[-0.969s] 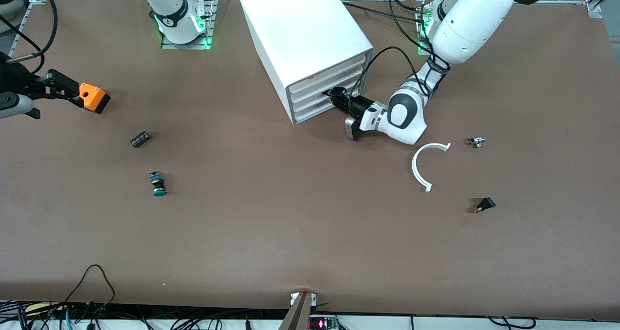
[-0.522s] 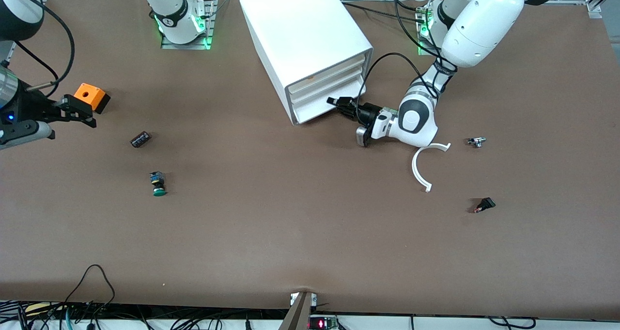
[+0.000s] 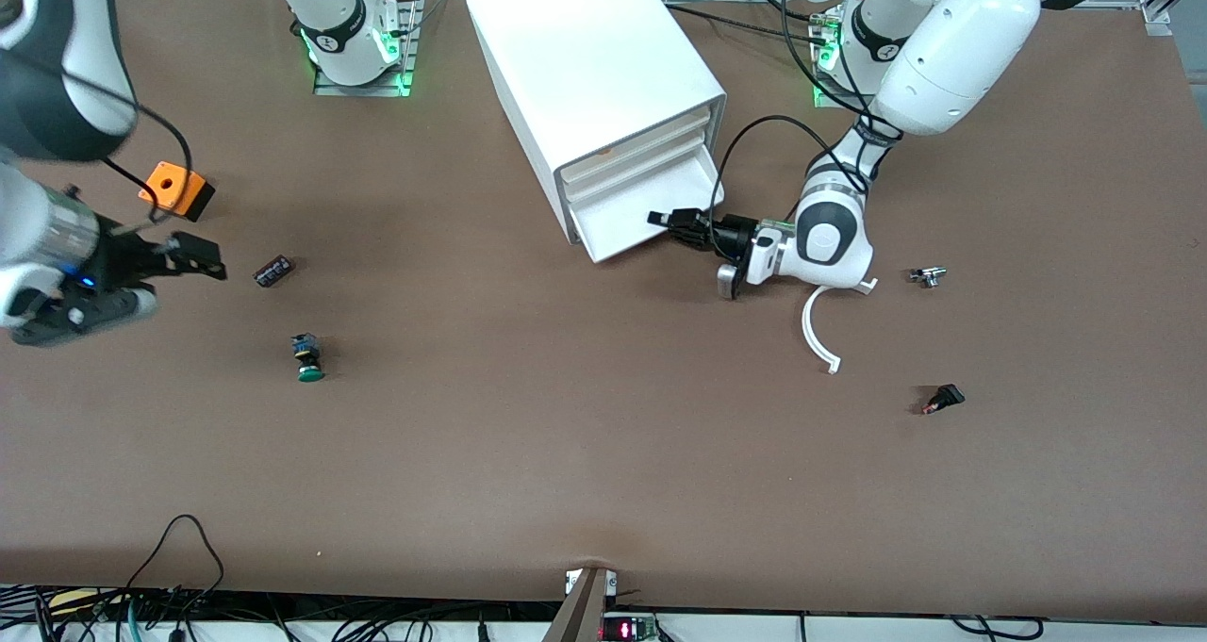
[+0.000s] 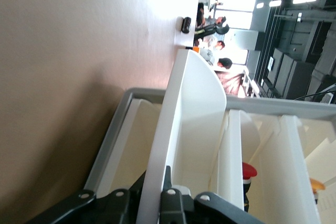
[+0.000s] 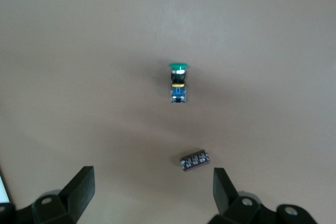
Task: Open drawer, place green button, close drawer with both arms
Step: 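Pull the drawer open with the left gripper while the right gripper reaches the button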
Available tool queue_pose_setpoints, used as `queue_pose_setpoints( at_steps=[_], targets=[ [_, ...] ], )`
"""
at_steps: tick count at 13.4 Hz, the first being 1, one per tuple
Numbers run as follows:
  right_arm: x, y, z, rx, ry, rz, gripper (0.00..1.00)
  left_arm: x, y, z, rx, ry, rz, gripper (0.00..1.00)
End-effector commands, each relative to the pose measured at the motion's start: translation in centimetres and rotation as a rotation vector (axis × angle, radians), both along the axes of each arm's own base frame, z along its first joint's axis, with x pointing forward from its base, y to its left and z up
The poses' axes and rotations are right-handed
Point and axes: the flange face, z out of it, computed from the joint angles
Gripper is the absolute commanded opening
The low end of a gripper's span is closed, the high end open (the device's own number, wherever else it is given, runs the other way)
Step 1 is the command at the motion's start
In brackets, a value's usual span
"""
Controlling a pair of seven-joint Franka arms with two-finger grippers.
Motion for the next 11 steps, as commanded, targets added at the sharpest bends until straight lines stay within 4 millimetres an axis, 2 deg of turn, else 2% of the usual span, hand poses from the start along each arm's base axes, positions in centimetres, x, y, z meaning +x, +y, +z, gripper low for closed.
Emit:
queue_pose_setpoints(
  at_steps=[1,3,4,5,6,9,11],
  targets=[
    [1.6,-0.6,-6.4,0.01,0.088,0.003,1.0,2.5,2.0,-0.2,0.055,0.035,0.155,0.0],
    [2.5,-0.3,-9.5,-0.013,0.066,0.021,1.0,3.0,2.7,-0.3,0.076,0.029,0.183,0.0],
    [2.4,0.8,-12.1,-0.025,0.056,0.044,1.0,3.3,3.1,-0.3,0.072,0.034,0.205,0.0],
    [2.4,1.2,-13.9,-0.025,0.025,0.057,1.0,3.3,3.2,-0.3,0.072,0.036,0.207,0.64],
    [2.4,1.1,-16.1,-0.018,0.006,0.092,1.0,3.1,3.4,-0.5,0.073,0.048,0.21,1.0],
    [2.7,0.8,-20.3,-0.006,-0.038,0.141,1.0,2.1,5.3,-1.0,0.097,0.1,0.217,1.0],
    [2.9,0.8,-22.1,-0.005,-0.051,0.14,1.0,1.3,7.0,-1.0,0.116,0.144,0.222,1.0]
  ],
)
